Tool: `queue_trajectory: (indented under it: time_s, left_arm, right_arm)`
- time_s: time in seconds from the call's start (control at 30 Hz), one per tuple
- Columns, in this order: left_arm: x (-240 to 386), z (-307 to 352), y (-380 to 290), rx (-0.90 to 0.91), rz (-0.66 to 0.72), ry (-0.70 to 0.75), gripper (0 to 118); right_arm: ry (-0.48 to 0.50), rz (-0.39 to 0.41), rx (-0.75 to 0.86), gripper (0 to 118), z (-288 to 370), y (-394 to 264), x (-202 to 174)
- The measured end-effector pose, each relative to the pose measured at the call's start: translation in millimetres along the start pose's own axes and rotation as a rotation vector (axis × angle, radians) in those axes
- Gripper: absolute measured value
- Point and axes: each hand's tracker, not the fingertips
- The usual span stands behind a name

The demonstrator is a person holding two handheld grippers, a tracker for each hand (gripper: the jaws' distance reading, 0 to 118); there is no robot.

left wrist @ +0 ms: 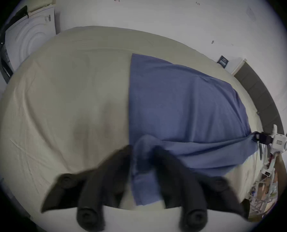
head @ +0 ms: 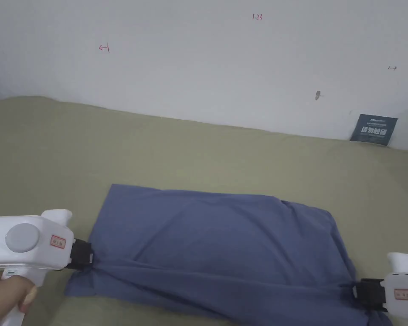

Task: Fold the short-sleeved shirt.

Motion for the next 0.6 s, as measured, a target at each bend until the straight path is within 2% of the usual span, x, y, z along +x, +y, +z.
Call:
queue_trajectory:
  time_s: [0.03, 0.07, 0.1, 0.13, 0.23, 0.33, 0.37, 0.4, 0.47, 0.5, 0.57, 0.6]
  left_arm:
    - [-0.9, 3.8, -0.6, 0.012, 0.005, 0.026, 59]
    - [-4.1, 11.7, -3.3, 0.024, 0.014, 0.010, 65]
    - [-8.7, 19.7, -4.9, 0.047, 0.033, -0.010, 65]
    - [-11.2, 27.8, -8.4, 0.062, 0.049, -0.028, 66]
    - [-15.0, 58.1, -28.7, 0.097, 0.077, -0.032, 67]
    - [-12.5, 80.8, -59.2, 0.121, 0.065, -0.039, 67]
    - [-12.5, 84.7, -68.3, 0.124, 0.061, -0.047, 63]
    - [-10.8, 88.3, -79.9, 0.126, 0.054, -0.065, 54]
    - [-6.5, 92.3, -100.6, 0.126, 0.043, -0.097, 21]
    - [-8.2, 88.6, -105.9, 0.119, 0.034, -0.099, 14]
    - [-3.1, 88.4, -121.3, 0.117, 0.020, -0.078, 0]
    - [-2.9, 87.3, -126.3, 0.117, 0.012, -0.090, 0]
  right_arm:
    - [-0.005, -0.014, 0.003, 73, 2.7, -0.3, 2.0]
    - [0.007, -0.034, 0.011, 95, 8.0, -2.3, 5.7]
    - [0.038, -0.055, 0.048, 97, 16.6, -5.4, 9.3]
    - [0.056, -0.065, 0.088, 94, 24.8, -7.4, 12.3]
    - [0.042, -0.042, 0.175, 95, 51.7, -23.1, 12.9]
    - [0.043, -0.015, 0.185, 95, 77.3, -46.4, 2.4]
    - [0.046, -0.007, 0.179, 92, 83.4, -55.2, -0.2]
    - [0.053, -0.003, 0.171, 82, 86.4, -61.9, -4.1]
    - [0.074, -0.008, 0.156, 38, 92.5, -77.5, -8.7]
    - [0.078, -0.011, 0.148, 26, 91.7, -83.8, -11.8]
    - [0.067, -0.017, 0.129, 7, 91.1, -97.3, -18.2]
    - [0.074, -0.010, 0.110, 7, 90.0, -102.3, -19.6]
